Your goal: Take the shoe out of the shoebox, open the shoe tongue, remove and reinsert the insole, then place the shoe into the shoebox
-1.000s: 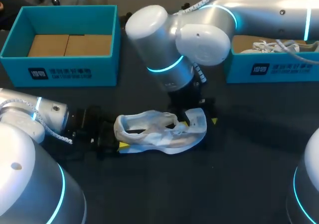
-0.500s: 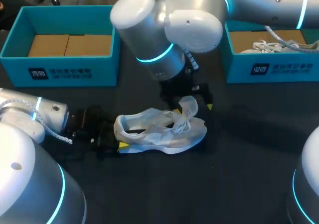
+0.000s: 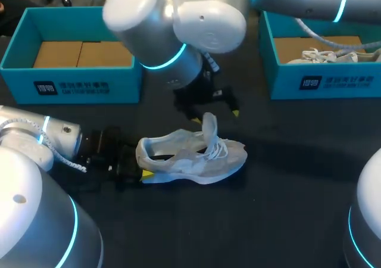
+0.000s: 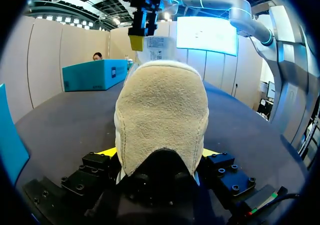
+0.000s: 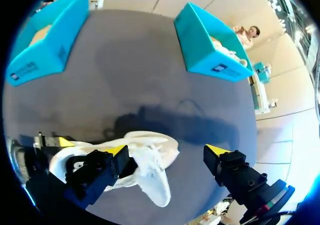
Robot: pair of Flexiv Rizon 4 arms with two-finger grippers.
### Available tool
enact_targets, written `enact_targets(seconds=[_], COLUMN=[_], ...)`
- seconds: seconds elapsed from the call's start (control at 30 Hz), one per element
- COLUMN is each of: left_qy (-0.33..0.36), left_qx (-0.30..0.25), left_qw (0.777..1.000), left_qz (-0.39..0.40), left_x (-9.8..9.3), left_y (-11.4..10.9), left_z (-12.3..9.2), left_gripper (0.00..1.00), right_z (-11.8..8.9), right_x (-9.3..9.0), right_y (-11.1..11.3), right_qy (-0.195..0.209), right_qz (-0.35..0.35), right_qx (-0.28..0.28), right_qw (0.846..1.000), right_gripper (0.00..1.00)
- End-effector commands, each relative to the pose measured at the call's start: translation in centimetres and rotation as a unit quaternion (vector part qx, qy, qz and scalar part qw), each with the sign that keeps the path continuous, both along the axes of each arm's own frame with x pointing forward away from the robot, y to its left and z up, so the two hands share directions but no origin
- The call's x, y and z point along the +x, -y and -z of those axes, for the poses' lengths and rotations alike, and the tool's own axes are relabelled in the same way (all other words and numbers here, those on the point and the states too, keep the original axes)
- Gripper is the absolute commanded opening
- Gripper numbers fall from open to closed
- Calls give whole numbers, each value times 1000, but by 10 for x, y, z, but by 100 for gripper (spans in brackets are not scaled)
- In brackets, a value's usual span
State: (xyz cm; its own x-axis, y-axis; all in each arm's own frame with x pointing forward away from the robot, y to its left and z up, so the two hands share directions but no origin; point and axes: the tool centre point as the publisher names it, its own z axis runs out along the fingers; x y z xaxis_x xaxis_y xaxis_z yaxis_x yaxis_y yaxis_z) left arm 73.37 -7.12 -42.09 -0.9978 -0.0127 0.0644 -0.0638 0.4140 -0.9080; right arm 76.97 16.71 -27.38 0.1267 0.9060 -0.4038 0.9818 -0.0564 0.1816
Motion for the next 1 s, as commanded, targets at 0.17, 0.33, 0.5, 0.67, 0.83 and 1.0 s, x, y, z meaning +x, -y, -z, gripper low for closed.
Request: enact_targets(seconds=[0.17,0.33,0.5,0.67,0.83,1.0], left_qy=[0,0,0,0,0,0], left_qx=[2,2,2,2,2,2], left_qw=[1000,1000,1000,1000,1000,1000], left_qz=[0,0,0,0,0,0], left_x=[3,3,3,3,3,3], left_y=[-1,-1,-1,-1,-1,-1], left_z=[4,4,4,4,4,4], left_gripper=[0,0,0,0,0,0], right_z=[-17,-21,-22,-22,-19,-14], right_x=[-1,-2,-2,-4,-9,-15], right_y=[-33,-47,-59,-71,-81,-93], right_qy=[24,16,-6,-27,-50,-74], right_qz=[-76,-140,-211,-271,-329,-416], right_qx=[16,43,76,85,90,100], right_qw=[997,989,975,958,939,901], right_gripper=[55,44,35,0,0,0])
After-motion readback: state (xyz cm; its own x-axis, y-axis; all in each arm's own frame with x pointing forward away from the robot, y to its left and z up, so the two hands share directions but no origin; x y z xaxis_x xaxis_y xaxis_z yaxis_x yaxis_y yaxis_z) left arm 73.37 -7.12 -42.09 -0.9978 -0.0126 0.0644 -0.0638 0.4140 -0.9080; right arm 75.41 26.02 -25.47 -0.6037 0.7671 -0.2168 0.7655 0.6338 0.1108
